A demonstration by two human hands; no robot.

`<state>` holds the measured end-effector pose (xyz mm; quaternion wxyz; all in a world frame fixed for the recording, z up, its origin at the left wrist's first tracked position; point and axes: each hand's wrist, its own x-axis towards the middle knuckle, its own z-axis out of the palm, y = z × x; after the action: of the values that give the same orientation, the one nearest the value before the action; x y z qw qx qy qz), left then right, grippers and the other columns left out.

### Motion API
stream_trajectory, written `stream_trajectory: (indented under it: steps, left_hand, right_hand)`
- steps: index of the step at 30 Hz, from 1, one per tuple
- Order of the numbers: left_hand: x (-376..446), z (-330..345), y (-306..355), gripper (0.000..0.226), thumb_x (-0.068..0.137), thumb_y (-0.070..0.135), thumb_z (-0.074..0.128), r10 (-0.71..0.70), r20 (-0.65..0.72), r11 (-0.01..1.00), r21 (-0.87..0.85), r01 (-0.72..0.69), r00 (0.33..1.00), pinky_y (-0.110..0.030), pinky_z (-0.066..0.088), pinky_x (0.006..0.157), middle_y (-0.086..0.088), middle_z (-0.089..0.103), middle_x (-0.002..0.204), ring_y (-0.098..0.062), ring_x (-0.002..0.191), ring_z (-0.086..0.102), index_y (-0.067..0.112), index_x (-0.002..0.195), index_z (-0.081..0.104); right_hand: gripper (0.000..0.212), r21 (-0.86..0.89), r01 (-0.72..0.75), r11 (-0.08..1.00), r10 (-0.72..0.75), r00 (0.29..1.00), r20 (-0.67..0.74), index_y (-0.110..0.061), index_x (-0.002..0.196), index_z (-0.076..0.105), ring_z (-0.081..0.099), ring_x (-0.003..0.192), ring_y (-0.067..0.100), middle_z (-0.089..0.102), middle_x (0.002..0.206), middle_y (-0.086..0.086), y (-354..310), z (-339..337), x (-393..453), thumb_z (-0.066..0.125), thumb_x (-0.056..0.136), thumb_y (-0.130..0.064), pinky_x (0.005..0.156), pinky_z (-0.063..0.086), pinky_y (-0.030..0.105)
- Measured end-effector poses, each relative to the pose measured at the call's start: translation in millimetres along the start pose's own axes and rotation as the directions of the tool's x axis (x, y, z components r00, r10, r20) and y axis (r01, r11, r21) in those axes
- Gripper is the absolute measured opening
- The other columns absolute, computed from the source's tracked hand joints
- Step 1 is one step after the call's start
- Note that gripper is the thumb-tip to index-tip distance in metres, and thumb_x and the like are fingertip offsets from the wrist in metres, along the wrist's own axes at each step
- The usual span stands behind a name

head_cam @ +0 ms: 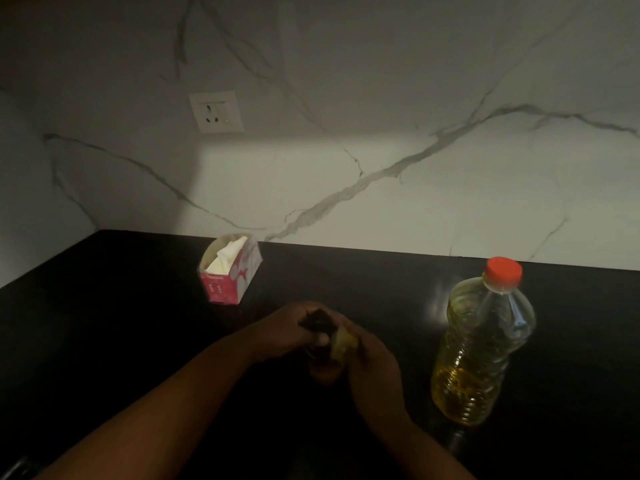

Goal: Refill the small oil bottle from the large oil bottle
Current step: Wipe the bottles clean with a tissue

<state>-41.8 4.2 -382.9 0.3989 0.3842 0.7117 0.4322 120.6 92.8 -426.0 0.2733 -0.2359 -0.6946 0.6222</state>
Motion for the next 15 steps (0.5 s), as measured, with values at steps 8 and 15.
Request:
stream_trajectory:
  steps: [8,15]
  left_hand:
    - [-1,27,-10,0.029,0.087,0.006,0.07,0.044,-0.13,0.98,-0.189,-0.068,0.991,-0.033,0.056,0.093,-0.005,0.068,0.122,-0.018,0.11,0.067,0.021,0.113,0.067]
    - [12,48,-13,0.053,0.094,0.058,0.047,0.062,-0.438,0.988,-0.102,-0.118,0.897,-0.024,0.049,0.079,0.001,0.076,0.084,-0.007,0.084,0.07,0.021,0.063,0.07]
  right_hand:
    - [0.037,-0.122,-0.134,0.983,0.127,0.99,-0.063,-0.021,0.115,0.059,0.06,0.083,-0.009,0.061,0.095,-0.013,10,-6,5,0.054,0.087,0.004,0.066,0.048,0.008]
    - [0.03,-0.156,-0.05,0.986,0.047,0.999,-0.023,-0.023,0.109,0.065,0.062,0.083,-0.01,0.067,0.096,-0.011,16,-1,0,0.057,0.09,-0.002,0.063,0.045,0.004]
